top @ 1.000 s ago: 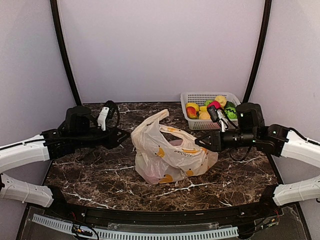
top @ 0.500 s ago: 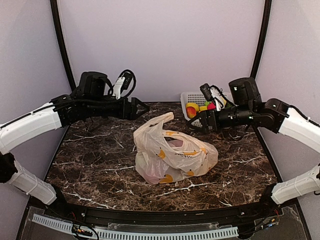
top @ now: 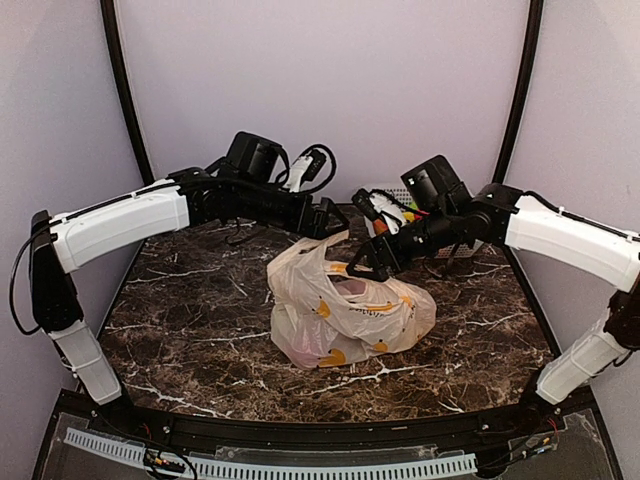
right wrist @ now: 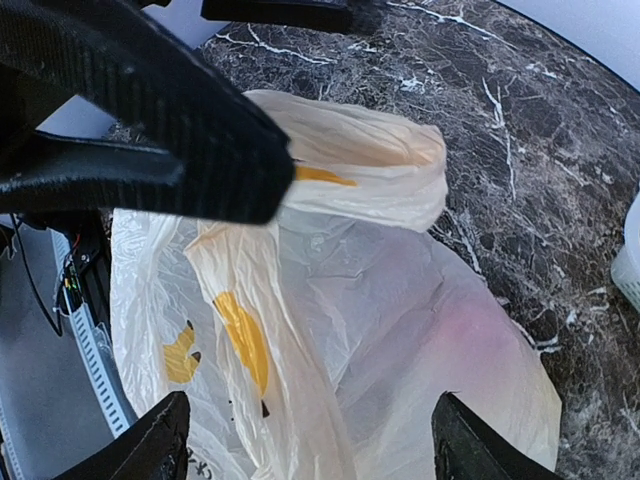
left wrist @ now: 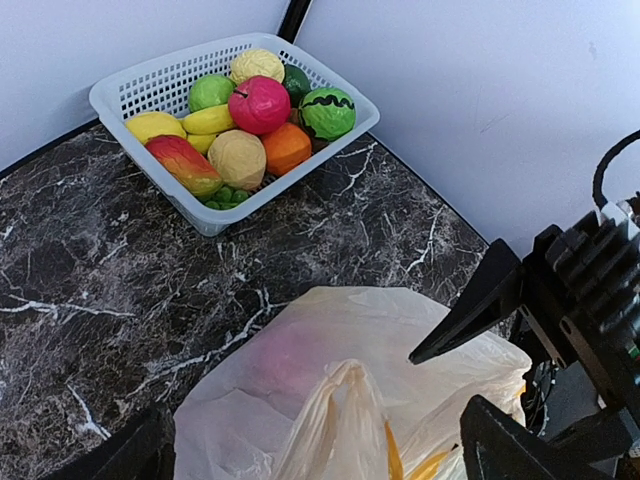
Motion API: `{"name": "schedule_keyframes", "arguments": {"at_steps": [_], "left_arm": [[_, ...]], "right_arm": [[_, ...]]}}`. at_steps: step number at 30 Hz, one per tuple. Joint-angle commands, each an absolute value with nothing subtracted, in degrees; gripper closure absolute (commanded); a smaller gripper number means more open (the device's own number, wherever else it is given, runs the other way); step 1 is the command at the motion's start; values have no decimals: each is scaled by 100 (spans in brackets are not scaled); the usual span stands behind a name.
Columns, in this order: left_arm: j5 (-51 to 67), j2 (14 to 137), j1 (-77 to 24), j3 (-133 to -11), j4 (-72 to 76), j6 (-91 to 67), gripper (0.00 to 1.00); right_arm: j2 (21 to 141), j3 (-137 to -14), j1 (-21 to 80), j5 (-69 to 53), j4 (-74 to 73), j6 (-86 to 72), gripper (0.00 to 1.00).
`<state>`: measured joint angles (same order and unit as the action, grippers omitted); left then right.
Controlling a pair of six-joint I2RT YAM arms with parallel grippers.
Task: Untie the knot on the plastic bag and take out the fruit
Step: Pick up the takeout bag from the center of the board.
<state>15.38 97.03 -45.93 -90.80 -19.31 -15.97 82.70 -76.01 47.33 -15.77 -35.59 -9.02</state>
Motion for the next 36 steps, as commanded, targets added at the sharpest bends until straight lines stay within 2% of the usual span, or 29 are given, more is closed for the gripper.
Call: {"name": "schedule_keyframes", "arguments": {"at_steps": [1,5,7,9,10,11,12,13,14,15,16,18,26,36], "left_arm": [[1585,10015,-4667,-9443,-2470,-1343,1],[1626,10260,-4738,-9564,-2579,-1303,1],[1626,10307,-4752,-9564,-2608,-1301,5],[1606,10331,-4759,-9540,-2655,-1305,22],[1599,10334,-4762,-9504,-2679,-1307,37],[1599,10324,-4763,-9485,-2688,-1320,44],[1622,10317,-4770,-9433,-2685,-1328,58],[1637,10278,-4771,-9406,-2683,-1345,64],[1659,10250,-4772,-9339,-2653,-1358,76],[1652,10167,-4772,-9306,-2631,-1374,81],[1580,10115,-4770,-9246,-2609,-1385,91],[1294,9926,-4761,-9189,-2626,-1354,98],[391,8574,-4522,-9244,-2593,-1258,99],[535,7236,-4461,-8993,-2425,-1587,99]], "right_arm": [[8566,-7879,4798,-1599,-3521,-594,24],[8808,-7912,4807,-1636,-3548,-545,35],[8813,-7870,4824,-1667,-3530,-556,44],[8749,-7755,4829,-1724,-3450,-611,55],[8701,-7703,4833,-1744,-3399,-650,62],[8636,-7656,4834,-1752,-3354,-691,69],[8571,-7609,4834,-1745,-3293,-752,76],[8503,-7577,4834,-1725,-3234,-838,86],[8423,-7561,4827,-1703,-3210,-877,89],[8358,-7568,4821,-1632,-3183,-948,95],[8288,-7598,4806,-1532,-3172,-1047,98],[8191,-7752,4730,-1304,-3232,-1209,100],[7537,-8634,4526,-438,-3361,-1649,100],[6633,-8557,4635,-1247,-3087,-1819,100]]}}
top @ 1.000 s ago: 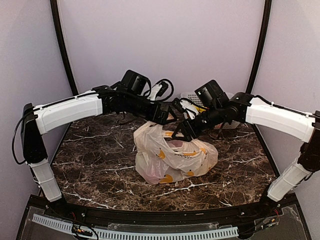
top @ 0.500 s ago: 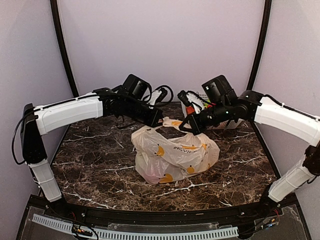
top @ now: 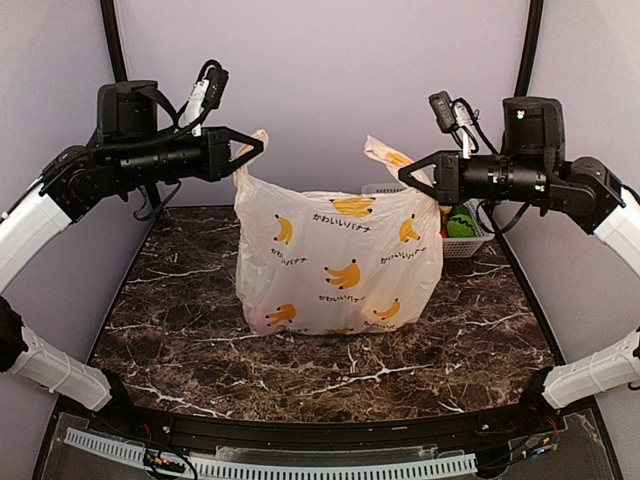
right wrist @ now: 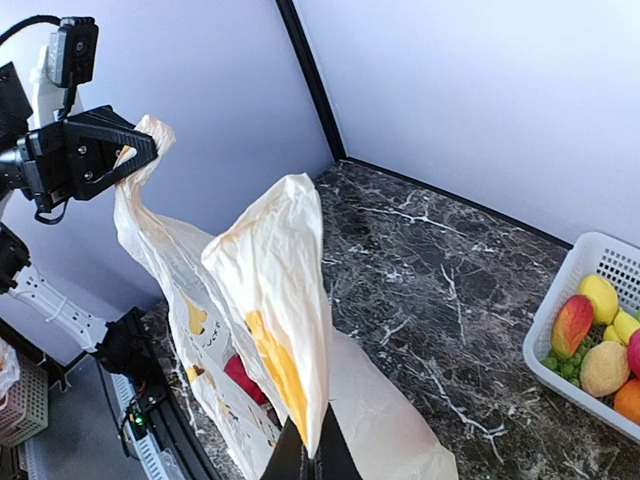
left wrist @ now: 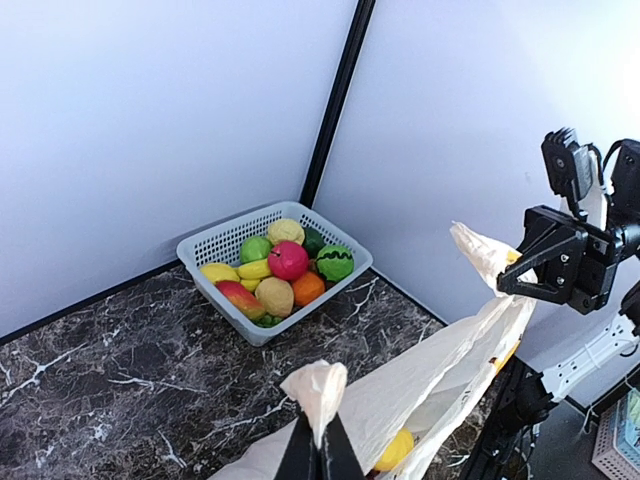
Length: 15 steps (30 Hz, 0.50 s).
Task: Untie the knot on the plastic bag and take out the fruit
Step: Pick up the takeout bag from the center of the board, then place the takeout bag in the bin.
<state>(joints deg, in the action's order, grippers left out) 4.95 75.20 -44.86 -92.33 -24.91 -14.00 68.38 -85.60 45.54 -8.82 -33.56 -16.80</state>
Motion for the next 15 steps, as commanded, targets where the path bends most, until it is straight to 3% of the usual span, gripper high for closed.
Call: {"name": "schedule_keyframes", "arguments": {"at_steps": [1,8,15], "left_arm": [[586,7195,-4462,-8928,-2432,-1611,99],[505,7164,-4451,-8766,-2620,-1694,99],[741,7583,-3912,-8786,-2518,-1718,99]], "right_arm": [[6605,-8538,4661,-1324,-3093,-1826,100],[6908,-8561,4764,-1323,-3077,-1941,100],[7935,-9152,4704,-801,-3028,-2016,100]]}}
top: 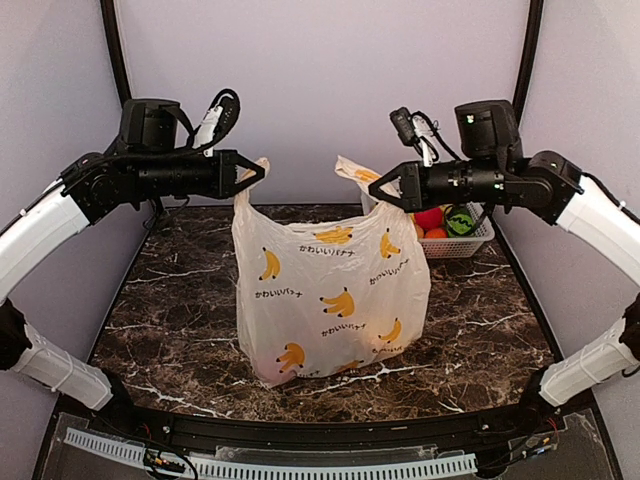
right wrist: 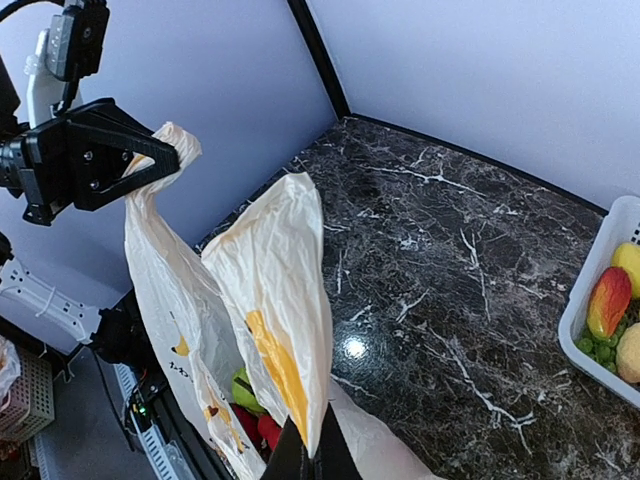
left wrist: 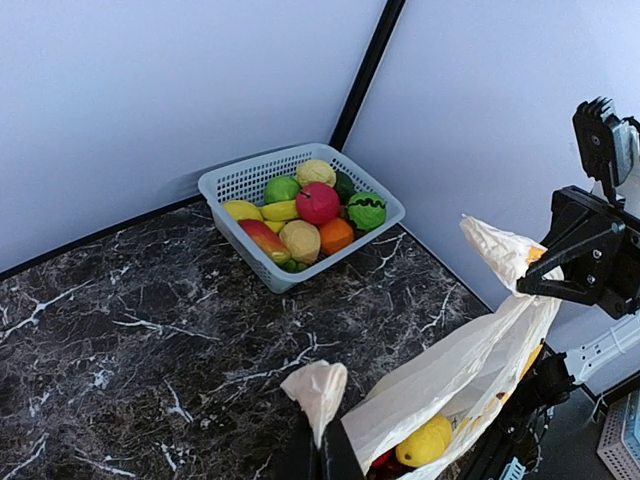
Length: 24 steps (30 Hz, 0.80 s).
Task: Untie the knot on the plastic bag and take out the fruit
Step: Place the takeout bag in the bin.
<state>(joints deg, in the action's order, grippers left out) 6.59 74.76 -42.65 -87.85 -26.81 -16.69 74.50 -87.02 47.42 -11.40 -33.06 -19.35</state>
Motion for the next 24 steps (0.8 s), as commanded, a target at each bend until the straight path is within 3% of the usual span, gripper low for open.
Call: {"name": "schedule_keyframes", "arguments": {"at_steps": [1,9,13,17,24], "left_arm": [[836,7632,-3780,-8839,-2471,-1716,99],[1200,8164,-3425,-9612,-2108,-1048,99],[1401,7887,-3417,-9420,-1546,-767,99],[1573,7245,-3419,-8128,-719,-850,99],[2163,6305,-3496,-4013,1675,-1876,99]], "right_arm": [[8132,-9285,4667,-765,-3021,-1998,100],[9292,-10841,4305,-1362,-2874,-1614,100],[9053,-10723,4352,-1893,-2400,-1395,100],[8259,-9171,4617,-2045,-1802,-1239,100],[7242,-5286,5305,-2186,-632,-2330,100]]}}
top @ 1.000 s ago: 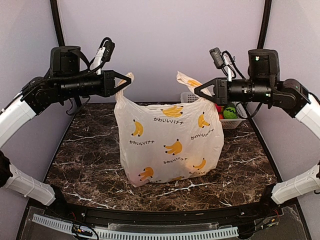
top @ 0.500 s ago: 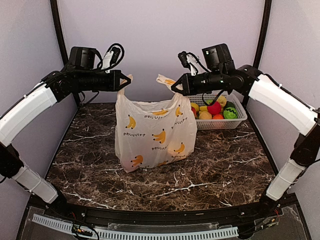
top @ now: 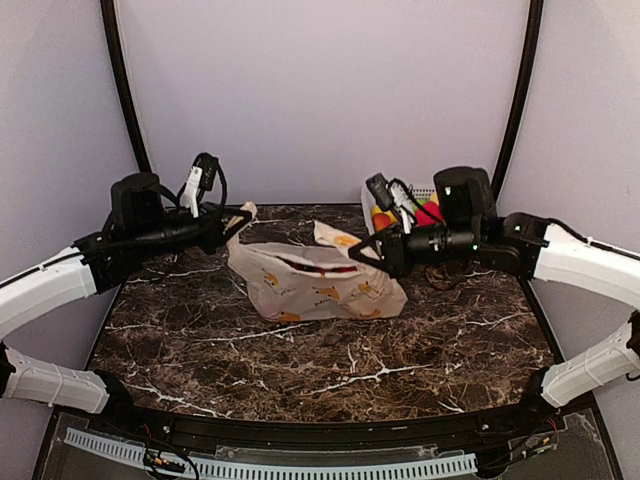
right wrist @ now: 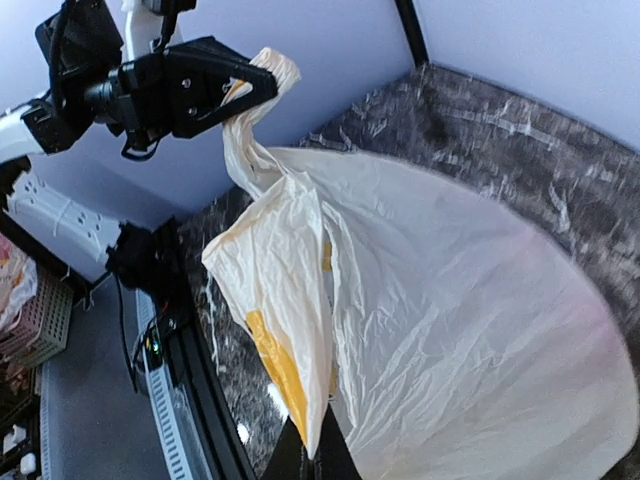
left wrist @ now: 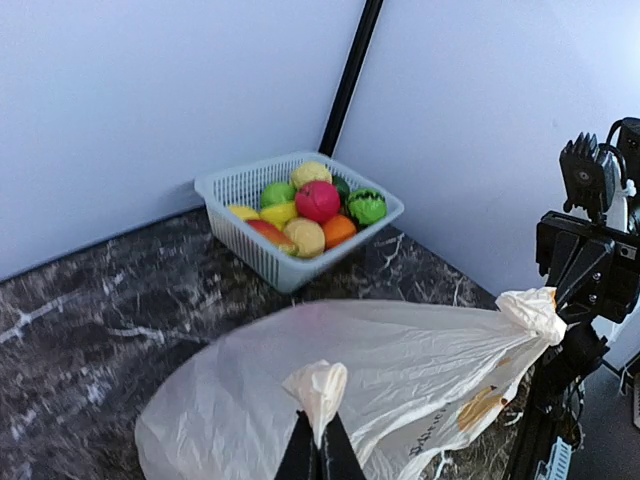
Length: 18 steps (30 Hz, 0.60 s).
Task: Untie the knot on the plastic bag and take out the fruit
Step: Place the takeout bag in the bin.
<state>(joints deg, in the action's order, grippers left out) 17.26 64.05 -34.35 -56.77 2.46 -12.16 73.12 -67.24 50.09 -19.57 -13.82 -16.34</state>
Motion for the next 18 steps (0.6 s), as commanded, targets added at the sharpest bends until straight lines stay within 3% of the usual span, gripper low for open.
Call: {"name": "schedule_keyframes", "arguments": {"at_steps": [1,8,9,12,18], "left_arm": [[2149,6248,-3528,-3460,1804,-2038,99],[1832,5731,-3789,-2429,1817,-2380,99],[1768,5674,-3793,-2424,1722,-2385,99],[1626,5422,-3797,-2476,1539,-2382,99],[1389,5090,-3792,-2684,1387,-2427,95]], "right_arm": [[7183,-4896,5429,-2222,-392,-2547,100],[7111,-4250,6056,-2078,45,-3187,100],[7086,-4276,6070,-2036,24,-3198,96],[6960,-4433,6073,-1811,-270,-3131,78],[6719,-5386,6073,-1113,-1322,-2603,30]]}}
